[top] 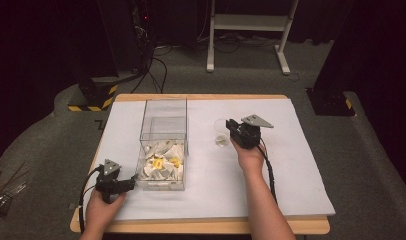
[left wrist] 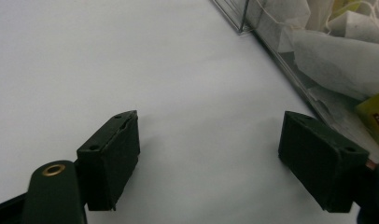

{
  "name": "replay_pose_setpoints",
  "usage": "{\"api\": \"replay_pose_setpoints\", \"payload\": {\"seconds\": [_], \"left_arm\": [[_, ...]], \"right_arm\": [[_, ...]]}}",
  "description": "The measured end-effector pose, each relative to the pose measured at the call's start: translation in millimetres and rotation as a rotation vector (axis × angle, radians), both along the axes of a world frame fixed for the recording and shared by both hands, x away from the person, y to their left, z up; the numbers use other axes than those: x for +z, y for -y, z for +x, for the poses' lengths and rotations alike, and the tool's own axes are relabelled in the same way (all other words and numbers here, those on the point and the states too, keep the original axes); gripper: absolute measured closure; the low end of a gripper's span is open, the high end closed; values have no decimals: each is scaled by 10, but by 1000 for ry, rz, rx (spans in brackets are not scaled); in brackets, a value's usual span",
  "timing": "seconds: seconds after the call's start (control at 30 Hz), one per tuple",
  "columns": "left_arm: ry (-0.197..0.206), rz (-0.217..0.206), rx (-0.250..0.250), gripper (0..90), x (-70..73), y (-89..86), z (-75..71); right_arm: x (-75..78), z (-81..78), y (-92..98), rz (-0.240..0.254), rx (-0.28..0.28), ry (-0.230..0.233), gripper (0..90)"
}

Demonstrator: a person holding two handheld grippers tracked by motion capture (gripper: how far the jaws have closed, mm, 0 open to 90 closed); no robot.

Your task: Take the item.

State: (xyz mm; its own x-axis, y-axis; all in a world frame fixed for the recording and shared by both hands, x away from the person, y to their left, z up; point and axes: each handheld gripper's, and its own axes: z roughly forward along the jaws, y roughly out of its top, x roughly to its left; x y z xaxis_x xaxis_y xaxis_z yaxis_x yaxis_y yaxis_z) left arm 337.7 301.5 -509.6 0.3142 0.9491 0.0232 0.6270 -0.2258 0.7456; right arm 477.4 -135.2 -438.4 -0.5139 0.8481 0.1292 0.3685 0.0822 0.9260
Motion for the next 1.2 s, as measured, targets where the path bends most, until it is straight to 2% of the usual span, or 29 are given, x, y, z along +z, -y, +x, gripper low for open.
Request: {"api": "replay_pose_setpoints", "payload": {"seconds": [0.27, 0.5, 0.9, 1.2], "left_arm": [[0, 0, 0, 206, 0, -1, 2], [-2, -2, -1, 207, 1, -3, 3], [-1, -1, -3, 210, 1, -1, 2], [-5, -3, -4, 211, 3, -4, 5]], "right_arm": [[19, -37, -25, -10, 11, -3, 784], [38, -85, -55, -31, 18, -5, 715], [61, -174, -69, -40, 22, 0, 654], [74, -256, -56, -59, 12, -2, 555]]}}
